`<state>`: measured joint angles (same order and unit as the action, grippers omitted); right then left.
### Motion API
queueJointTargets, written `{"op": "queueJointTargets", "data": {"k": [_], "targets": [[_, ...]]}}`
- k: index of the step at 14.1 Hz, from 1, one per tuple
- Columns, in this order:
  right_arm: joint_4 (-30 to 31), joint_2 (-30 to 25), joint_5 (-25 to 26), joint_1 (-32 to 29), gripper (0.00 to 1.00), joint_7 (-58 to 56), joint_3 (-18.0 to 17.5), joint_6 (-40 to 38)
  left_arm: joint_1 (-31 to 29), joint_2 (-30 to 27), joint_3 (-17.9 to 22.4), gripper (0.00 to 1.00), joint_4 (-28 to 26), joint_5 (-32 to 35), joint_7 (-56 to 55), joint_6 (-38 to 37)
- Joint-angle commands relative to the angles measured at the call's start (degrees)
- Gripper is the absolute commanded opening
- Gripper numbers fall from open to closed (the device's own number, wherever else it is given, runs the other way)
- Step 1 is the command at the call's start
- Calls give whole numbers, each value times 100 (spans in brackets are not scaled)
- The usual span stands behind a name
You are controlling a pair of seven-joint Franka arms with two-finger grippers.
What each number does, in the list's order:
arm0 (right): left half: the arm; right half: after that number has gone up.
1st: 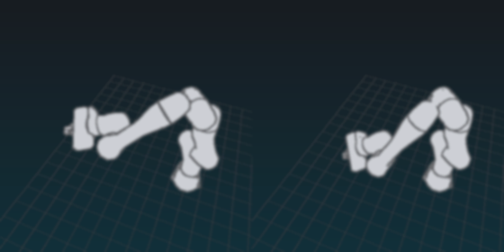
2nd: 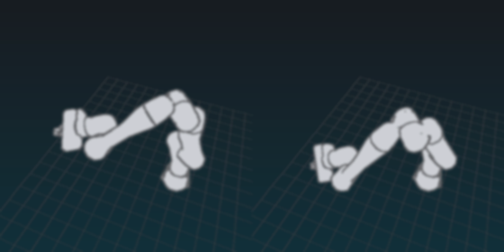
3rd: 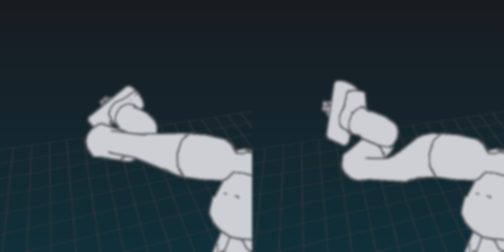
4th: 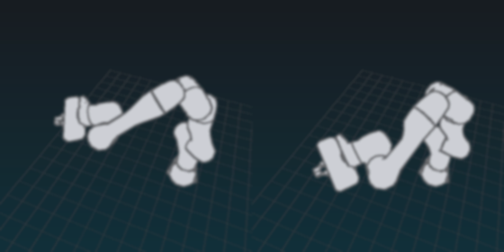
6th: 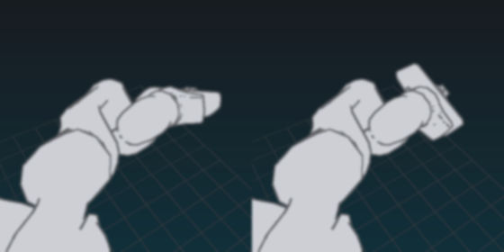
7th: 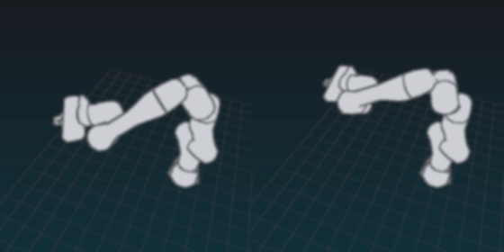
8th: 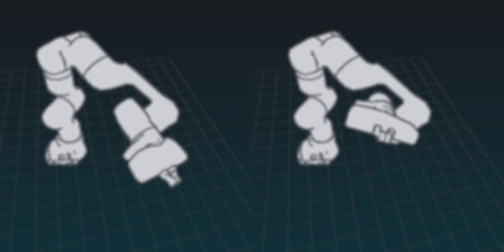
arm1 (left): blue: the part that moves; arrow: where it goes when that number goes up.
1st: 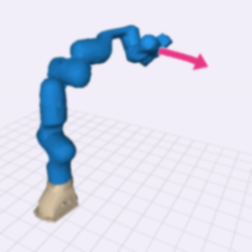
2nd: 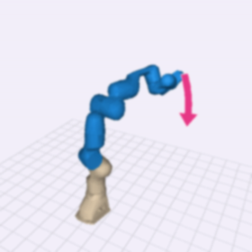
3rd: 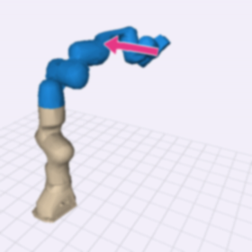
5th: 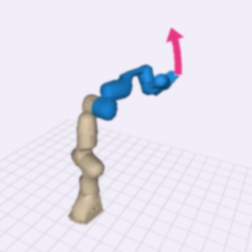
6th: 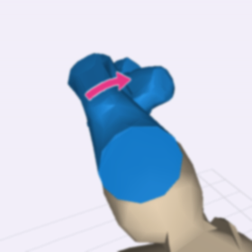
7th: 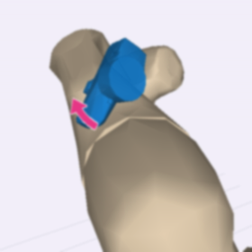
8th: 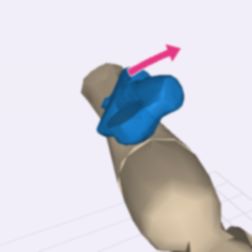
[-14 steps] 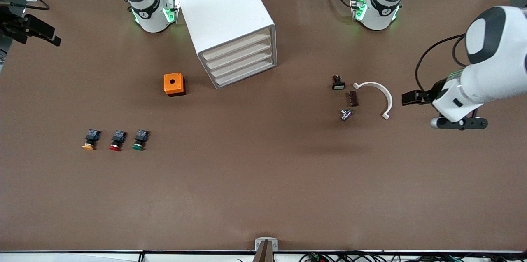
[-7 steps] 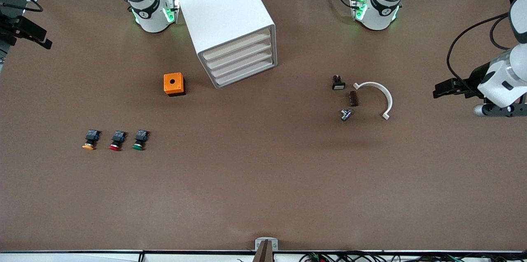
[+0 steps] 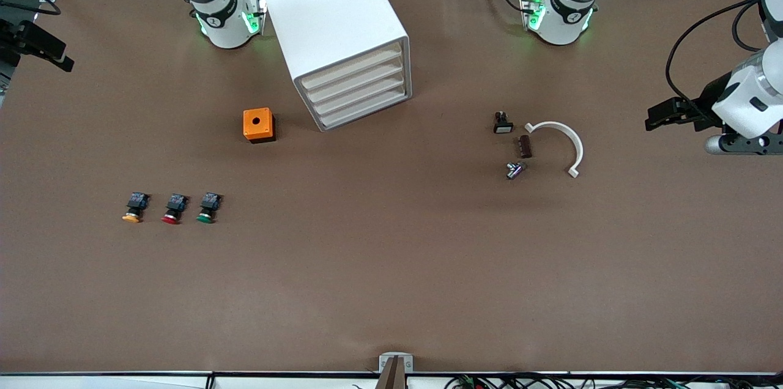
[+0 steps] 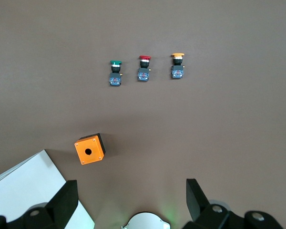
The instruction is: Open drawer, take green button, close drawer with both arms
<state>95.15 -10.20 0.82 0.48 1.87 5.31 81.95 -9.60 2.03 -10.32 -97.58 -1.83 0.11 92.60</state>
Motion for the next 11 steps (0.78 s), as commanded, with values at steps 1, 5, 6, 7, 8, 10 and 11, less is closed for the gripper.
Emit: {"op": "queueJointTargets", "data": {"k": [1,5,6,7,8,10,11], "targets": [[-14,-69,76,-22,100,-55,-74,-21,676,-115,669,100,-77,16,6,-67],[-14,-78,58,4,100,-64,-83,-56,1109,-106,1093,100,-68,16,-37,-67],[-23,-78,58,13,100,-64,-83,-57,1109,-106,1093,100,-77,16,-38,-66],[-14,-78,58,13,100,-64,-83,-65,1109,-89,1093,100,-77,16,-38,-66],[-14,-78,58,13,100,-64,-83,-65,1109,-89,1093,100,-68,16,-46,-66],[-14,-78,58,5,100,-73,-83,-65,1092,-89,1093,100,-68,7,-46,-66],[-23,-78,58,5,100,-90,-74,-57,1083,-89,1085,100,-59,7,-46,-49]]}}
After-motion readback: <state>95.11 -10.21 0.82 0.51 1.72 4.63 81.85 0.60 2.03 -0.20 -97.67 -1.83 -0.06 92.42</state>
